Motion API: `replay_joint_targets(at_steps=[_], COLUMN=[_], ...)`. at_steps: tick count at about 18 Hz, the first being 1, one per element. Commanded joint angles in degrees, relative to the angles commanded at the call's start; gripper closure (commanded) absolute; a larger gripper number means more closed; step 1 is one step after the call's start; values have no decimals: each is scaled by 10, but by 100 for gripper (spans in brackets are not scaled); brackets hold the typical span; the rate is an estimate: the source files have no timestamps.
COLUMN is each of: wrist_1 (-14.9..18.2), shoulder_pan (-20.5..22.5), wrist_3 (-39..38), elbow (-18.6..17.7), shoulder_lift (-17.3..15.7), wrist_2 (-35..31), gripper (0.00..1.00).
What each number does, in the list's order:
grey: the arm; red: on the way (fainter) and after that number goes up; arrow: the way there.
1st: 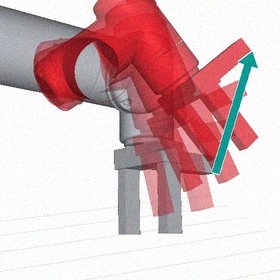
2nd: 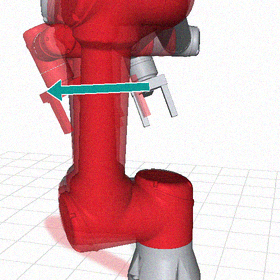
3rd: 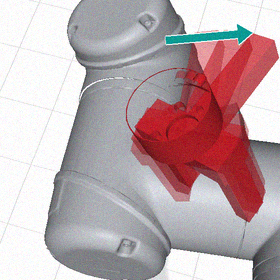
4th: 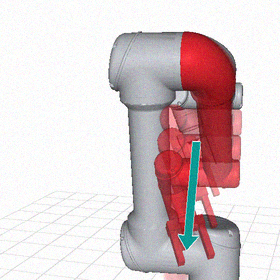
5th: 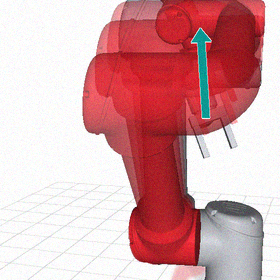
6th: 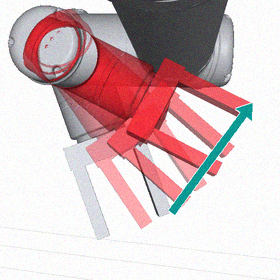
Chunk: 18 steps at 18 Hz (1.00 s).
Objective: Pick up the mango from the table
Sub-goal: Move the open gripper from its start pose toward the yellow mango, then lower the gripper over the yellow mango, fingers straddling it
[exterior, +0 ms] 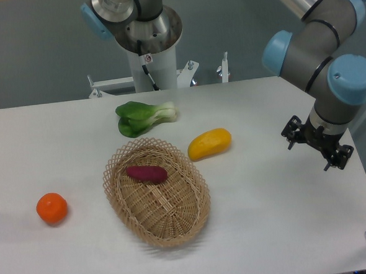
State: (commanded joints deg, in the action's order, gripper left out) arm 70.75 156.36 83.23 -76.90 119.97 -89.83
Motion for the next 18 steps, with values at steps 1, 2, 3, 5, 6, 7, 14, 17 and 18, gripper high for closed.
replay_joint_targets(at_steps=[1, 2, 3, 5, 6, 7, 14, 17, 18], wrist_1=[-1, 1, 2, 2, 2, 3, 2, 1, 2], shoulder_pan=[0, 0, 0, -3, -7, -8, -21, -36, -40], wrist_3=[1, 1, 1, 1, 1, 1, 1, 0, 0], elbow=[0, -1, -2, -18, -25, -27, -90, -110, -111], shoulder_lift=[0, -1, -3, -14, -21, -25, -50, -61, -62], wrist_2=[0, 2, 4, 4, 5, 7, 11, 11, 12], gripper=[0, 0, 0, 0, 0, 0, 0, 0, 0])
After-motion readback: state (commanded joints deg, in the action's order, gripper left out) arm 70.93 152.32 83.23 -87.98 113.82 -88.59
